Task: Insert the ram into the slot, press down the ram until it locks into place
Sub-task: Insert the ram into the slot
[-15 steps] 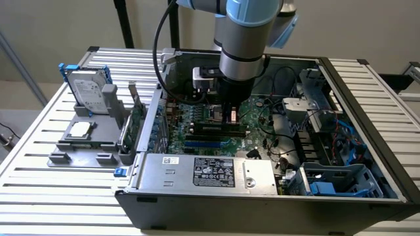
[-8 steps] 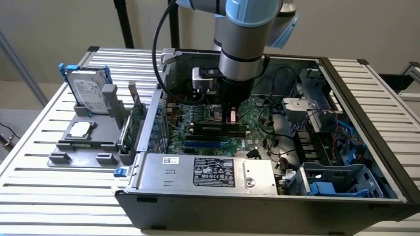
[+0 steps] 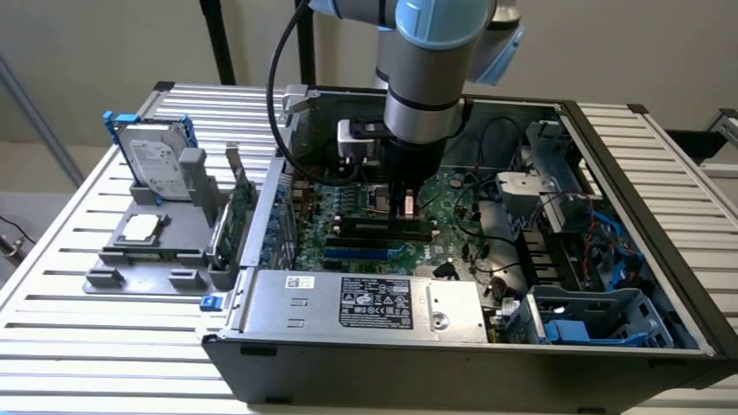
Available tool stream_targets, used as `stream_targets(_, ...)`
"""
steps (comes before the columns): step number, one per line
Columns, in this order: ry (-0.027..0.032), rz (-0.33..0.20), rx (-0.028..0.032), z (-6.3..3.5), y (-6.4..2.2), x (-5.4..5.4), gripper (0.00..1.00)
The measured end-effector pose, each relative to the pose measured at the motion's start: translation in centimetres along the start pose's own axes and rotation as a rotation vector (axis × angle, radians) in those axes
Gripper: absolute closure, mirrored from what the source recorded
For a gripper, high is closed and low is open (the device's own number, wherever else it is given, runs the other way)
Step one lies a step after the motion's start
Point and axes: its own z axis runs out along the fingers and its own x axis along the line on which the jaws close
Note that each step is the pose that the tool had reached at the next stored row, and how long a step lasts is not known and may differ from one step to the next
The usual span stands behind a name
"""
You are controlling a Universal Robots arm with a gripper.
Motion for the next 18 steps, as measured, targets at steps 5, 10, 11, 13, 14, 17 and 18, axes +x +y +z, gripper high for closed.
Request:
stream_targets(5, 0.0001, 0.000, 0.0012, 0.19, 0.00, 0.0, 0.86)
stream_targets(10, 0.0002, 0.000, 0.0014, 0.24, -0.01, 0.0, 0.78)
stream_targets(11, 0.0001, 0.000, 0.0015, 0.23, -0.01, 0.0, 0.78)
stream_targets(13, -0.0003, 0.000, 0.0016, -0.12, 0.00, 0.0, 0.78)
stream_targets(14, 0.0000, 0.000, 0.0014, -0.50, 0.01, 0.0, 0.78)
stream_targets(17, 0.0001, 0.000, 0.0011, -1.84, 0.05, 0.0, 0.78)
stream_targets(18, 0.0000, 0.000, 0.0010, -2.15, 0.09, 0.0, 0.78)
